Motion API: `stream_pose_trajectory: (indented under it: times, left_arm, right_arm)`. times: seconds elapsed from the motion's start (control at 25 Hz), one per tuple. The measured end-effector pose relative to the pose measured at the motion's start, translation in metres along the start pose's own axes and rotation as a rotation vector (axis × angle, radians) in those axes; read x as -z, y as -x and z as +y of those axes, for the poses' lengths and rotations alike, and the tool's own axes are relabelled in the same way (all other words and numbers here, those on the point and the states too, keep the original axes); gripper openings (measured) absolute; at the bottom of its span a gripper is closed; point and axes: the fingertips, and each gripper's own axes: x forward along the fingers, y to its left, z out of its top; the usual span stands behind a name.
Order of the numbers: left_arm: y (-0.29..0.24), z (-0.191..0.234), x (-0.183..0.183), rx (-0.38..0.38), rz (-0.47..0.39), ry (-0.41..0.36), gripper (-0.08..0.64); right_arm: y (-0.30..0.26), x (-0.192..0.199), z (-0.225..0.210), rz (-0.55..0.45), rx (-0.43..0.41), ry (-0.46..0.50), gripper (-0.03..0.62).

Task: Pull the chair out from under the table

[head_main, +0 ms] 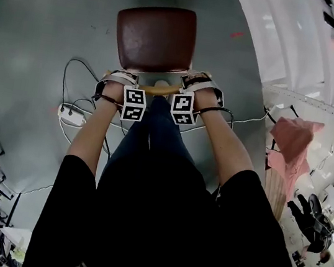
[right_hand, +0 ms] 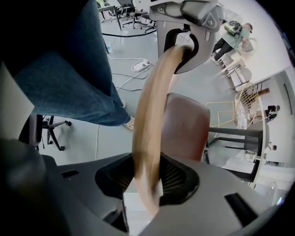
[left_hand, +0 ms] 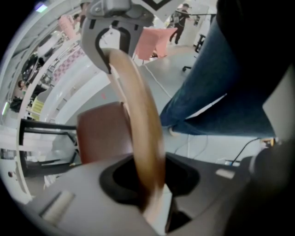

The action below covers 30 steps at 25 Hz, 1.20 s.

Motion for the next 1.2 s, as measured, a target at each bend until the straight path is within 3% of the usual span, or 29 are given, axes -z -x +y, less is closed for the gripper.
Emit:
stream_pose_trajectory:
  times: [0.32,0.68,1.04,1.2]
  left_arm:
    - [0.001,-0.062,-0.016,-0.001,-0.015,-0.061,0.131]
    - [0.002,-0.112,-0.039,0.009,-0.041,-0.079,0.131]
    - [0.007,-0.128,-0.043,0.078,-0.055,-0.063,0.133]
    - [0.006,-0.128,-0.043,0.073,-0.054,-0.055,0.135]
  right_arm:
    - [0.013,-0.031,0.064,0.039,-0.018,-0.053,0.146]
    - [0.023,-0.047,0.116,0.061,-0.044,-0.065,0.146]
    - [0.031,-0.054,0.129,0.008,-0.084,-0.051,0.144]
    - [0.03,-0.055,0.129,-0.012,-0.077,-0.056,0.146]
